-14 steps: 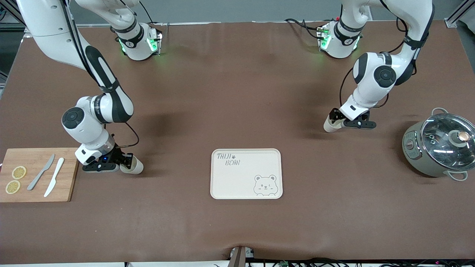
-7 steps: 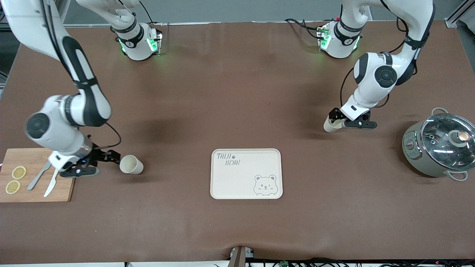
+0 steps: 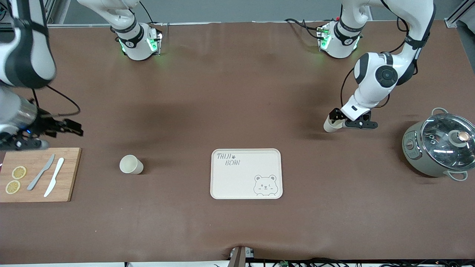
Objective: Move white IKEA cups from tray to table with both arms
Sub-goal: 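Open the right gripper and raise it away from the cup, then open the left gripper and raise it back toward the pot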
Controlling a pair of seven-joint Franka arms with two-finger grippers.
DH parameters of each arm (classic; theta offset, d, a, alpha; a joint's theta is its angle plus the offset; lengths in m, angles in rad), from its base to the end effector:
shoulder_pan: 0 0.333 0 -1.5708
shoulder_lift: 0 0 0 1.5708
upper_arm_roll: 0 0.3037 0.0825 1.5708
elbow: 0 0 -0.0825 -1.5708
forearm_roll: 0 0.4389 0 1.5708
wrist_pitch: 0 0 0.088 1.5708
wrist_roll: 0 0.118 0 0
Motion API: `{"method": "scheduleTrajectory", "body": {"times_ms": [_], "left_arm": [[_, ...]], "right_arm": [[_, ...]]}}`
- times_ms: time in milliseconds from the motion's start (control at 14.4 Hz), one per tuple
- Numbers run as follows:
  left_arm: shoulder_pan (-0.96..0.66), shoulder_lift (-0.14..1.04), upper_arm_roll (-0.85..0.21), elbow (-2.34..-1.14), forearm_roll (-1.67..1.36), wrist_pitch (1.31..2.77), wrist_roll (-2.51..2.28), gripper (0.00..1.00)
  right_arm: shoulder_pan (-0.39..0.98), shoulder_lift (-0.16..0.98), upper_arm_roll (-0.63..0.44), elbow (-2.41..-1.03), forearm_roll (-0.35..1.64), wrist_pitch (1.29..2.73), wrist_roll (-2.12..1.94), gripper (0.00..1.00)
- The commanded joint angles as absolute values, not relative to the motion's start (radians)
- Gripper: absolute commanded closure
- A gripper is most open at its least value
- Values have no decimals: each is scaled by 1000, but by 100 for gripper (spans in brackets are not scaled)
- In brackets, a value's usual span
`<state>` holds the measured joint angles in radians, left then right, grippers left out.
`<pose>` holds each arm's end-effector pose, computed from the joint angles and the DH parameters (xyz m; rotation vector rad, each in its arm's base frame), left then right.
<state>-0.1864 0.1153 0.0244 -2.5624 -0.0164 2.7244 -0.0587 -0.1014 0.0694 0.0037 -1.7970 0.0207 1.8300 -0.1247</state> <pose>0.4743 -0.0765 0.1558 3.1284 -0.1388 0.0720 0.6281 -0.0597 0.4602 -3.1169 -0.0332 0.0529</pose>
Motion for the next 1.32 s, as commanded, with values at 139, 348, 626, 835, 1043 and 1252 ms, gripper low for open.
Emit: {"method": "scheduleTrajectory", "body": {"times_ms": [139,348,626,835,1043,1252], "left_arm": [[-178,57,18,-2568,8,2666,-51,0],[-176,3,20,-2565,8,2591,-51,0],[-175,-66,20,-2548,8,2525,-51,0],[-175,-103,21,-2487,8,2418,-52,0],[-170,-129,20,-2334,8,2162,-52,0],[-169,-124,23,-2166,6,1978,-64,0]], "right_arm": [[-134,-72,21,-1816,26,1718,49,0],[-129,-89,29,-1804,23,1684,63,0],[-103,-86,35,-1781,23,1678,158,0],[-51,-75,35,-1671,-21,1570,155,0],[-23,-58,32,-1597,-69,1520,52,0],[-26,-58,29,-1586,-63,1519,58,0]]}}
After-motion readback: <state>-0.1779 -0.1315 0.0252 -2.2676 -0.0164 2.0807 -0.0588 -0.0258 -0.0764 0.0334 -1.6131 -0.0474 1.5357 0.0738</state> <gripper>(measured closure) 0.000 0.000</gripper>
